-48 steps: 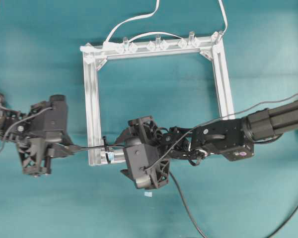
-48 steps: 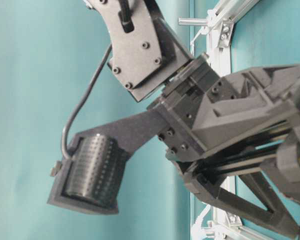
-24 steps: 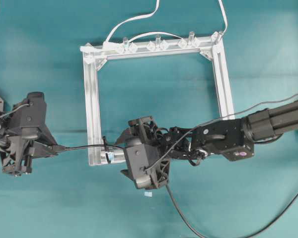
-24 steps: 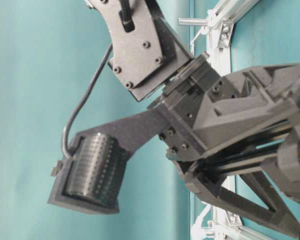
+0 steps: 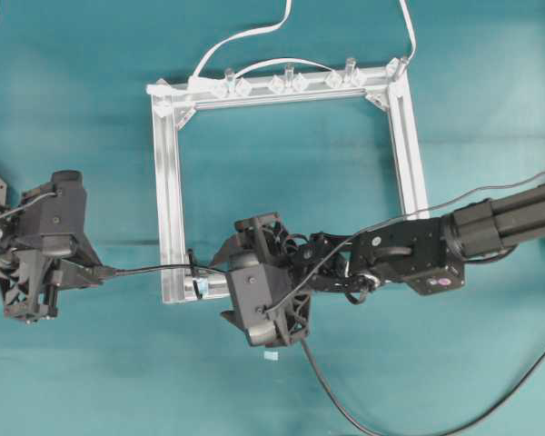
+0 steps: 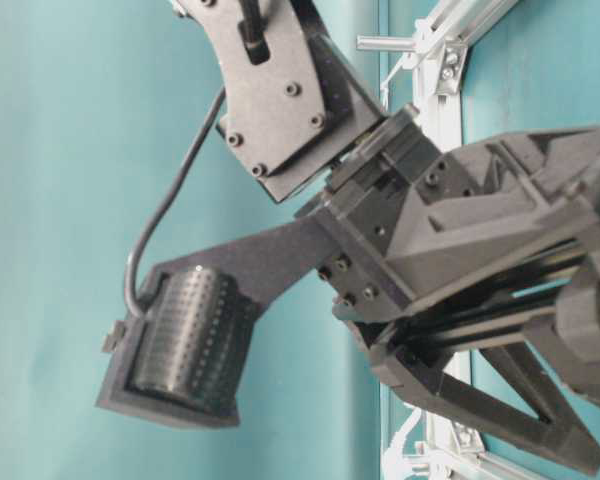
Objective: Insert the wire through the string loop located on the left side.
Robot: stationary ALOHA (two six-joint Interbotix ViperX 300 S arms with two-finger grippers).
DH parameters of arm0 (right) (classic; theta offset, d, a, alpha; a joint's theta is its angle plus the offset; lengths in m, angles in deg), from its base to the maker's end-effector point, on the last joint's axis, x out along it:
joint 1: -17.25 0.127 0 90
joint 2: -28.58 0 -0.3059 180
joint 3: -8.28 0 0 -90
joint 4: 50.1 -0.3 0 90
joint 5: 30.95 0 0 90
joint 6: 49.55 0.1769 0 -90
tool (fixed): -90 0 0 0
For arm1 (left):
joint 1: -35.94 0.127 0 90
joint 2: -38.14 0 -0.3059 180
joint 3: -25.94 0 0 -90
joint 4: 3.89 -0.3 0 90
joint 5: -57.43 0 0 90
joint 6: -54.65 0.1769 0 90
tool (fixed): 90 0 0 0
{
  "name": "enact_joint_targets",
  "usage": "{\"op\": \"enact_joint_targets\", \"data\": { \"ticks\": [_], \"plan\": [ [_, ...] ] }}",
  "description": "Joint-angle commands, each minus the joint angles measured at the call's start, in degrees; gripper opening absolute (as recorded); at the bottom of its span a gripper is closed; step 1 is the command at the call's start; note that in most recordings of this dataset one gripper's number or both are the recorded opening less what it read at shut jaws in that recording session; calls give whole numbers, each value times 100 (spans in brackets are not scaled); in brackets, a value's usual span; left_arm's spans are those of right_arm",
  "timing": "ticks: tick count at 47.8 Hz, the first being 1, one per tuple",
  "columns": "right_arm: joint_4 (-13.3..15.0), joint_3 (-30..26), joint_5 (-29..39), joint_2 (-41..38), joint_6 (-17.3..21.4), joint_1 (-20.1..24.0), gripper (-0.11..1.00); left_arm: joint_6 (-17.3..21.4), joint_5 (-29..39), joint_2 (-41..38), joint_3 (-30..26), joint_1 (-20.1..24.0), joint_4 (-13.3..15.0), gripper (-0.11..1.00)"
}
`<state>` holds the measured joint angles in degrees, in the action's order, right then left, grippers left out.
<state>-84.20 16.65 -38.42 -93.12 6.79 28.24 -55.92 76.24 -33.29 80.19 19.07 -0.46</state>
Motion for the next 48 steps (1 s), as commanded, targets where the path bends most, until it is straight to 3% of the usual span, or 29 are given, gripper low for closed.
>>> {"op": "enact_joint_targets", "data": {
  "ticks": [1, 3, 9, 12, 17, 33, 48],
  "plan": [
    [9, -53, -44, 132, 0, 18, 89, -44, 35, 9, -79, -35, 9, 22],
    [9, -53, -44, 132, 0, 18, 89, -35, 70, 9, -97, -26, 9, 29],
    [9, -53, -44, 132, 0, 18, 89, 9, 149, 9, -132, -35, -26, 67],
    [9, -53, -44, 132, 0, 18, 89, 9, 149, 9, -132, -35, -26, 79],
    [0, -53, -53, 132, 0, 18, 89, 9, 149, 9, -132, -26, -35, 69],
    [9, -44, -53, 220, -9, -18, 89, 53, 114, 44, -167, -35, -88, 71],
    [9, 176, -53, 703, -18, -246, 89, 413, 114, 255, -255, 97, -114, 71]
  ]
}}
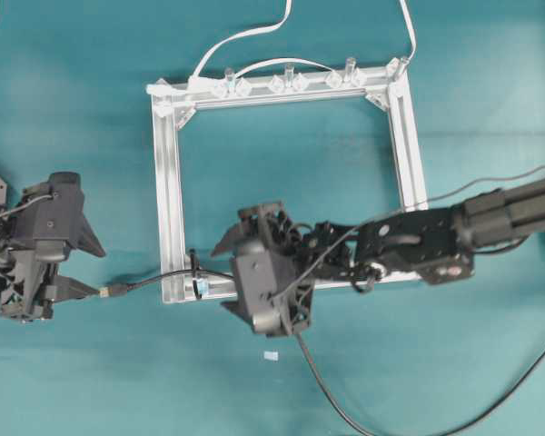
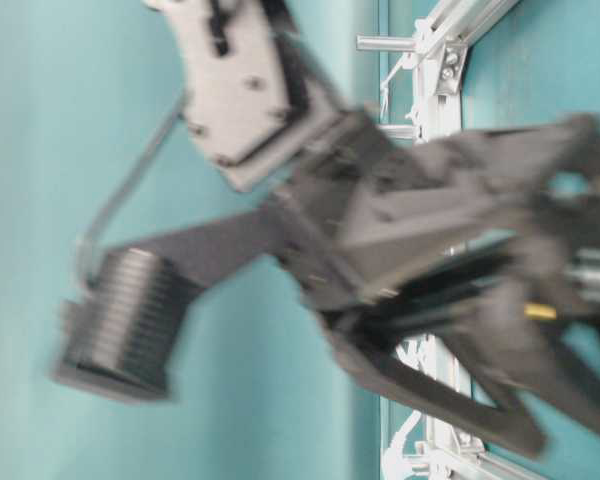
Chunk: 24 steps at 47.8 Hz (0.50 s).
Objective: Insert the wire through the string loop located on the left side.
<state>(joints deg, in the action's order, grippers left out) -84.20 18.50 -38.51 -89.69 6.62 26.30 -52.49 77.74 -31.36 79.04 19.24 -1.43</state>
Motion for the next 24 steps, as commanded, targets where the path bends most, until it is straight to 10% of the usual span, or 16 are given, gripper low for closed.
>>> {"op": "enact_joint_targets", "data": {
  "ticks": [1, 24],
  "plan": [
    [9, 9, -53, 387, 0, -62, 89, 79, -35, 79, -149, 88, -18, 71],
    [0, 545, -378, 1020, 0, -149, 88, 88, -35, 694, -114, 519, -123, 71]
  ]
}}
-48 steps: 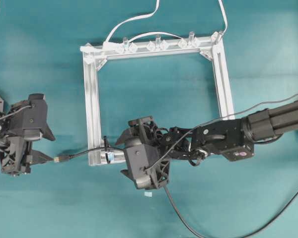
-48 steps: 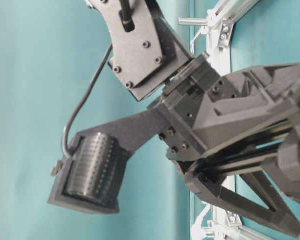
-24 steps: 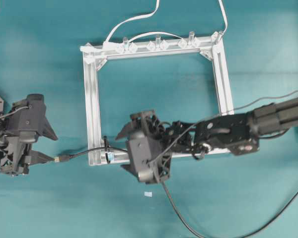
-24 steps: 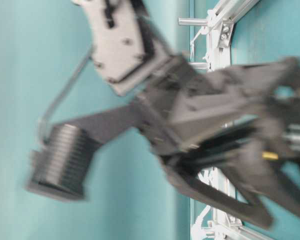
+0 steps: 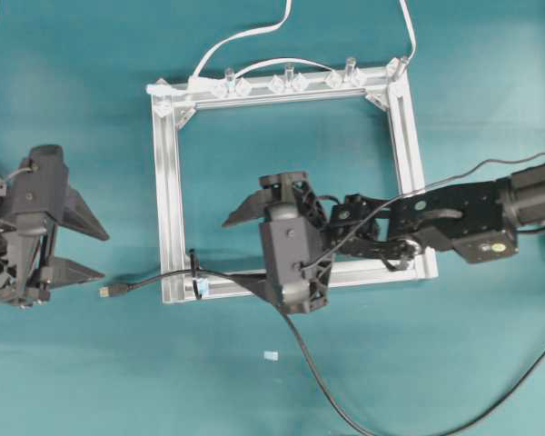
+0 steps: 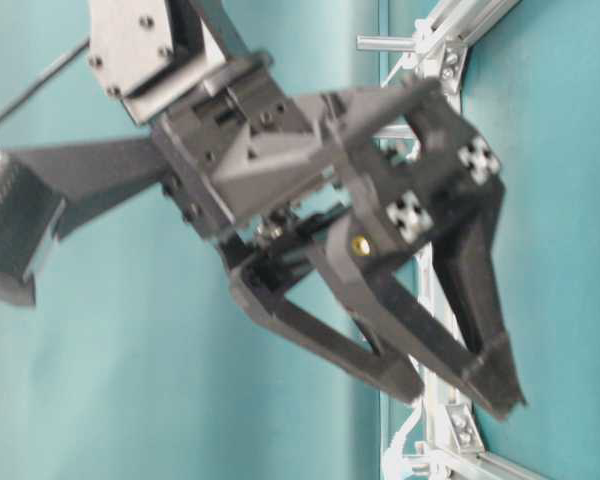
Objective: Insert the wire through the string loop located on the left side.
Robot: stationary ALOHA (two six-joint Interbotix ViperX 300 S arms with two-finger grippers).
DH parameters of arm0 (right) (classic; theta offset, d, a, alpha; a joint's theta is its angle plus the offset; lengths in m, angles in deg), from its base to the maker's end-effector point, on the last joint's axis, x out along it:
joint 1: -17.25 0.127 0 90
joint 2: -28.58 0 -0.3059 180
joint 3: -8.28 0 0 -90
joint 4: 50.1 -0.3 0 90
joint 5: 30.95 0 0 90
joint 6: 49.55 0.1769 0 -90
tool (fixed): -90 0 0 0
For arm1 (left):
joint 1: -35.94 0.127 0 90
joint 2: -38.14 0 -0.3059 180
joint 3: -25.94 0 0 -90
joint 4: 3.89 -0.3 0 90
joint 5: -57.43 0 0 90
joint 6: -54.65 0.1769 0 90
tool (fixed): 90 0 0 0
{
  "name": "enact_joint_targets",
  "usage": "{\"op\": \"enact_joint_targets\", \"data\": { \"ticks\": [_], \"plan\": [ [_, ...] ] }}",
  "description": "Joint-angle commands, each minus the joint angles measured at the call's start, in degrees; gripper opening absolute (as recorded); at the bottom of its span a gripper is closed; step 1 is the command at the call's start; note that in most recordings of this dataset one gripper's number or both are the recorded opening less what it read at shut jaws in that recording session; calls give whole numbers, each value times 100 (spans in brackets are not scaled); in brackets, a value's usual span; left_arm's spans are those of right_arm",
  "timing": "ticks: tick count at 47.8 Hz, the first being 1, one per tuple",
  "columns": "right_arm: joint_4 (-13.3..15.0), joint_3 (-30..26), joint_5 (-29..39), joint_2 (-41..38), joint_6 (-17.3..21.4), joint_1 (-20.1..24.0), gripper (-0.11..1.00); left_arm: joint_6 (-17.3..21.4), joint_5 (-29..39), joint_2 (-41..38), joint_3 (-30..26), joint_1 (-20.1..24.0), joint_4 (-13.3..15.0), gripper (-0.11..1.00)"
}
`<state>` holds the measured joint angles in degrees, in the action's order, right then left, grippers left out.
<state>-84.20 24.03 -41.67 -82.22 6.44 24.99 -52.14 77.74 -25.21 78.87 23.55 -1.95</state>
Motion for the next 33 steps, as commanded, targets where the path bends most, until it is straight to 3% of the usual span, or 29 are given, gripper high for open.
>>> {"op": "enact_joint_targets", "data": {
  "ticks": [1, 13, 33],
  "plan": [
    [9, 9, -70, 281, 26, -18, 88, 53, -35, 105, -97, 114, -88, 71],
    [9, 132, -105, 431, 35, -18, 88, 53, -35, 396, -97, 343, -396, 71],
    [-18, 387, -589, 571, 53, -18, 89, 44, -44, 791, 79, 396, -413, 71]
  ]
}}
